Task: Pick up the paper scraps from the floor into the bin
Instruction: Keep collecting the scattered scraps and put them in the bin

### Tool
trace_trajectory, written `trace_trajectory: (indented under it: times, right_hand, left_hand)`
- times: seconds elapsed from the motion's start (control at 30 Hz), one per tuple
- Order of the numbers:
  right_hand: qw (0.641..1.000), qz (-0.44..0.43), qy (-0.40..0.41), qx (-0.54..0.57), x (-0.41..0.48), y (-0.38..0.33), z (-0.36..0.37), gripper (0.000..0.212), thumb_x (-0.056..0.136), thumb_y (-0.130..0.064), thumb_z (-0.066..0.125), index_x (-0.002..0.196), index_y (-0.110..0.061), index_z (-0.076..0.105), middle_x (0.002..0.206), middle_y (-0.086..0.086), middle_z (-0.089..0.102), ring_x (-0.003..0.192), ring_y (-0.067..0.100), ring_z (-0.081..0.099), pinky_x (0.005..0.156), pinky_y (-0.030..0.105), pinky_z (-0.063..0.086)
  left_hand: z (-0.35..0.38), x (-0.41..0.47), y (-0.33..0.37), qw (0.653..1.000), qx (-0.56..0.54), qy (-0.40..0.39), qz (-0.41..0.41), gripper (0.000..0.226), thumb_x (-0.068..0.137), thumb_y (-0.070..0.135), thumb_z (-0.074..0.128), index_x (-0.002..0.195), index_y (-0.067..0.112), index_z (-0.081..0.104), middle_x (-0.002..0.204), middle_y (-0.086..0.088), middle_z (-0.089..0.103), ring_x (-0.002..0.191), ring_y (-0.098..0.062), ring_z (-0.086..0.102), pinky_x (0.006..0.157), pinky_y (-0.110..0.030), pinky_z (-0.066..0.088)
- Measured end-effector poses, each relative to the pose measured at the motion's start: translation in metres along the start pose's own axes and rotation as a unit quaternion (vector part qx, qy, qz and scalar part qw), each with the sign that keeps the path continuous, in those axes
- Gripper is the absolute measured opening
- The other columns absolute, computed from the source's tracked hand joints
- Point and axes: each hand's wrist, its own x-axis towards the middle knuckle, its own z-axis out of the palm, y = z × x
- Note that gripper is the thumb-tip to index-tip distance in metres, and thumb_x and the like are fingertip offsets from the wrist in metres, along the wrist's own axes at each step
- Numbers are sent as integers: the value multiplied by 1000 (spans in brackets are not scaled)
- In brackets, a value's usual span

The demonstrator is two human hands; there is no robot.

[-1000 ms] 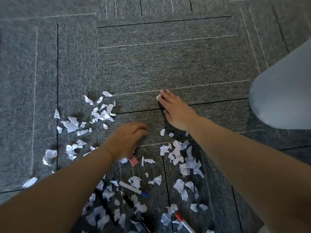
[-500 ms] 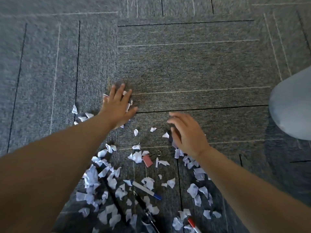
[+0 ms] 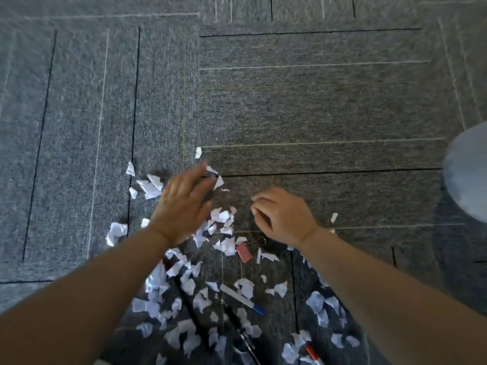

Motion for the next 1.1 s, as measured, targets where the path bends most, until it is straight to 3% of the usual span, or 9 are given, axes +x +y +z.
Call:
trace_trajectory:
  times: [0.07, 0.13, 0.27, 0.4, 0.53, 0.77, 0.83, 0.97, 1.1]
  right_hand:
    - [1000, 9, 14, 3, -8, 0, -2, 27, 88, -20, 45, 80, -8, 68, 85, 6, 69, 75, 21, 64, 55, 31, 56]
    - [999, 26, 41, -9, -14, 2, -4, 23, 87, -18, 46, 91, -6, 65, 92, 9, 67, 82, 23, 62, 65, 30, 55]
    - [995, 69, 66, -41, -17, 4, -4, 32, 86, -19, 46, 113, -7, 57, 113, 14, 61, 102, 27, 55, 89, 36, 45]
    - [995, 87, 50, -29, -25, 1, -4, 31, 87, -19, 45, 115, -9, 53, 116, 14, 59, 104, 31, 56, 89, 43, 47]
    - [992, 103, 59, -31, -53, -8, -10, 30, 85, -16, 45, 110, -4, 56, 109, 17, 61, 97, 33, 57, 83, 41, 48]
    - [970, 227, 67, -45, -139, -31, -10, 44, 87, -28, 41, 124, -6, 50, 127, 17, 53, 115, 36, 47, 96, 49, 39]
    - [953, 287, 72, -66, -161, -33, -9, 48, 88, -29, 47, 132, -8, 45, 138, 18, 43, 127, 39, 37, 103, 52, 30]
    - [884, 458, 78, -56, -195, -45, -10, 67, 92, -42, 47, 146, -15, 18, 154, 14, 12, 141, 34, 5, 111, 56, 12]
    - [858, 510, 40, -50, -226, -77, 17, 80, 89, -54, 41, 148, -18, 1, 156, 12, -6, 142, 30, -5, 111, 58, 8]
  left_hand:
    - [-7, 26, -12, 998, -2, -13, -69, 62, 93, 48, 27, 146, 21, 8, 155, -6, -5, 141, -30, 0, 111, -51, 5]
    - [-10, 51, -18, 990, -19, -53, -130, 66, 94, 48, 27, 146, 20, -3, 154, -6, -14, 140, -25, -14, 112, -49, -1]
    - [-4, 59, 2, 987, -36, -99, -121, 66, 96, 45, 26, 146, 11, 0, 155, -7, -12, 141, -24, -13, 114, -45, 2]
    - [8, 24, 29, 992, -63, -91, -53, 58, 99, 36, 28, 146, 10, 6, 156, -5, -7, 142, -19, -9, 113, -37, -3]
    - [23, -22, 42, 992, -75, -103, 9, 50, 100, 30, 29, 145, 9, 19, 156, -7, 6, 143, -19, 2, 118, -38, 7]
    - [32, -115, 61, 993, -93, -77, 7, 70, 83, 51, 11, 143, 17, 25, 150, -4, 30, 139, -16, 20, 112, -33, 9]
    - [32, -133, 60, 995, -71, -69, -2, 71, 83, 54, 11, 145, 20, 18, 152, -4, 25, 140, -13, 8, 113, -37, 3]
    - [26, -155, 58, 995, 16, -52, -80, 72, 87, 60, 20, 146, 23, 0, 154, -2, -9, 138, -20, -18, 108, -50, -10]
    - [38, -180, 64, 976, 16, -78, -201, 85, 84, 67, 31, 145, 27, -12, 153, -5, -22, 138, -30, -24, 106, -62, -7]
